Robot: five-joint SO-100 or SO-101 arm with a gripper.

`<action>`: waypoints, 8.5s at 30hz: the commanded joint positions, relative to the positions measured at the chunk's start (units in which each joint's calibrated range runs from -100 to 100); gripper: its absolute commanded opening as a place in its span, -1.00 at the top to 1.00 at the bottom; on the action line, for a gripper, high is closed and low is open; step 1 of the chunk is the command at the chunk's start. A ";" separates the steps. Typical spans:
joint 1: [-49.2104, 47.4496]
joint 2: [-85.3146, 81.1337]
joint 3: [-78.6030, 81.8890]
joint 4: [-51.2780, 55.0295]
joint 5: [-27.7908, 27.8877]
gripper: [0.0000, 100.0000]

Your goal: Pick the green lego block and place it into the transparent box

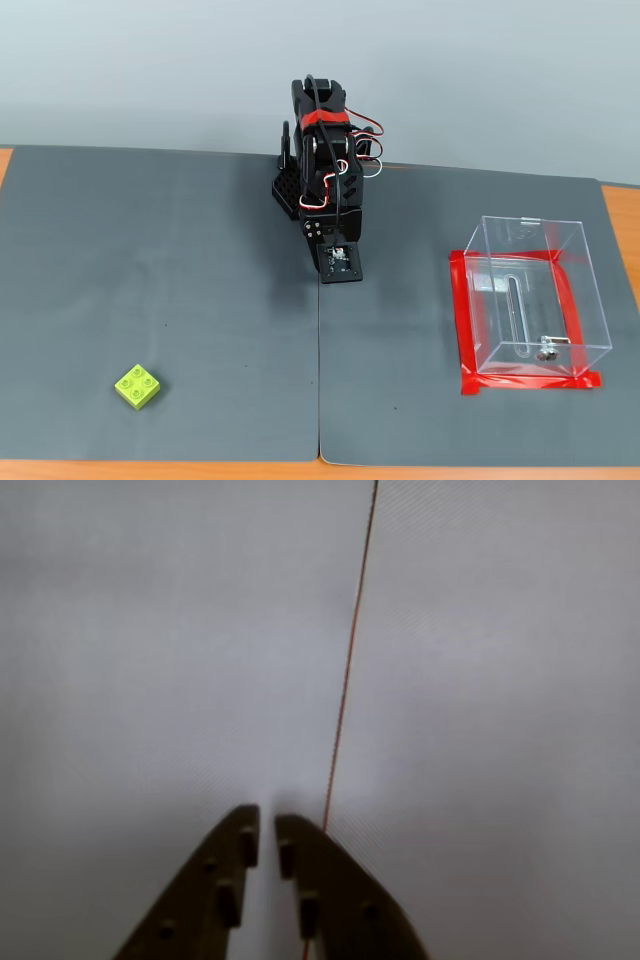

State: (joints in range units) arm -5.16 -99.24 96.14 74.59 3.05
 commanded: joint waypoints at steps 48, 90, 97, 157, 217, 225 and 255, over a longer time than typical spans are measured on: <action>11.16 52.22 -38.02 -11.65 -0.37 0.96; 34.29 106.91 -93.38 -28.32 -0.06 0.96; 35.71 110.05 -93.38 -33.62 0.10 0.94; 31.75 125.22 -99.80 -38.82 0.05 0.34; 32.50 127.34 -99.62 -38.13 0.00 0.86; 32.50 126.15 -99.80 -38.13 0.00 0.85; 18.10 83.93 -86.87 -34.40 -0.32 0.85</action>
State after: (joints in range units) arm 15.70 -11.64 9.65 40.16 2.86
